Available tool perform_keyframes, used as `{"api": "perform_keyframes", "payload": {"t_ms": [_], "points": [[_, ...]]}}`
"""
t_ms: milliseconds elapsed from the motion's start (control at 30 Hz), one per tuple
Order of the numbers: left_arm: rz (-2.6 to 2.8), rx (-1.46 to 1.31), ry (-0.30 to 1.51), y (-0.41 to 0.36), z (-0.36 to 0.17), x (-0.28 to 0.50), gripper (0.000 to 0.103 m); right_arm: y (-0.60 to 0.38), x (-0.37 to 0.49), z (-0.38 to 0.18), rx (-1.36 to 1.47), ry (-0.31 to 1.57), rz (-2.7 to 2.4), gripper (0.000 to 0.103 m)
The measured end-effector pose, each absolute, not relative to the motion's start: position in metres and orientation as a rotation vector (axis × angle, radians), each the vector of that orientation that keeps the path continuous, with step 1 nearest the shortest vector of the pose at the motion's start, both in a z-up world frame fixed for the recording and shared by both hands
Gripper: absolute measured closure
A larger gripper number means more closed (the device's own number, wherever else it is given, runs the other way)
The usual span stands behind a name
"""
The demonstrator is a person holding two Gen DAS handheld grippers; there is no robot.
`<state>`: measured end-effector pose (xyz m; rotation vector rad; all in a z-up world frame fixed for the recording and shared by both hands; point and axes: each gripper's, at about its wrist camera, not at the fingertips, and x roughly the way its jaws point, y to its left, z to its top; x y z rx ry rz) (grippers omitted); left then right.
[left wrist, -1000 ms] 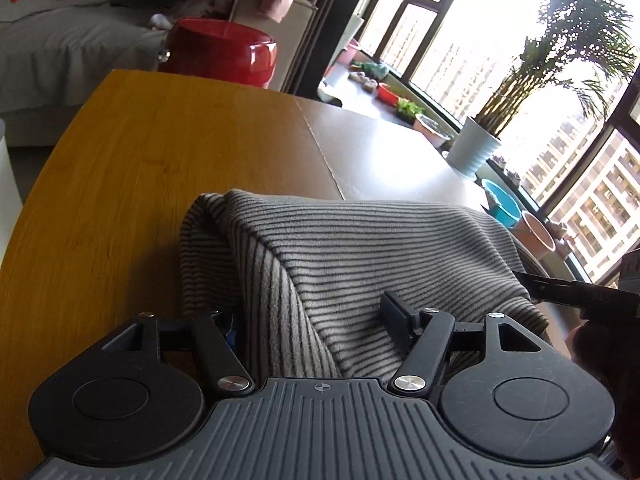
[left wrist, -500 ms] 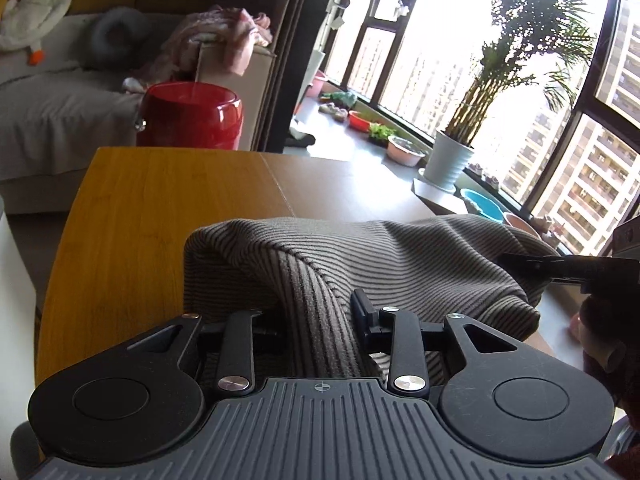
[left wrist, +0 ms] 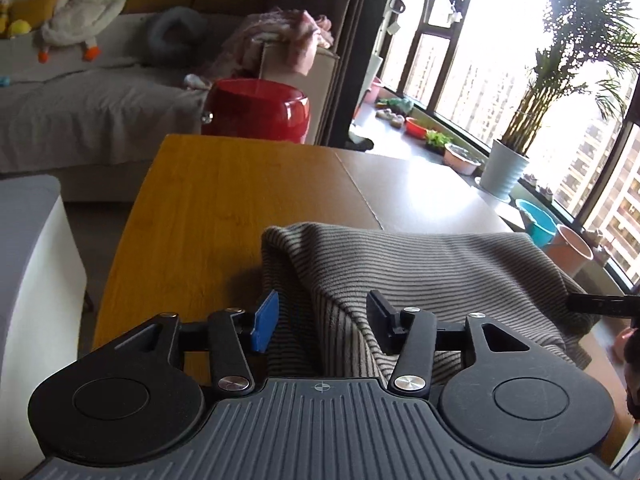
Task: Fold clothes
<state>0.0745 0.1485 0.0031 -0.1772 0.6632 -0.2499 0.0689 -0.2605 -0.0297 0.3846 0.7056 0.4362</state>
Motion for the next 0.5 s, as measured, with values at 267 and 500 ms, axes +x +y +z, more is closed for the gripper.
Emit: {"api": "perform_keyframes", "payload": {"t_ms": [267, 500], "points": [[-0.497, -0.268, 0.802, 0.09, -0.009, 0.063, 0.013, -0.252, 0.073, 0.013, 0.377, 0.521, 0.495, 0.002], [-0.496, -0.068, 0.77, 0.056, -0.031, 0.06, 0.003, -0.212, 0.117, -0.024, 0.486, 0.617, 0.58, 0.0]]}}
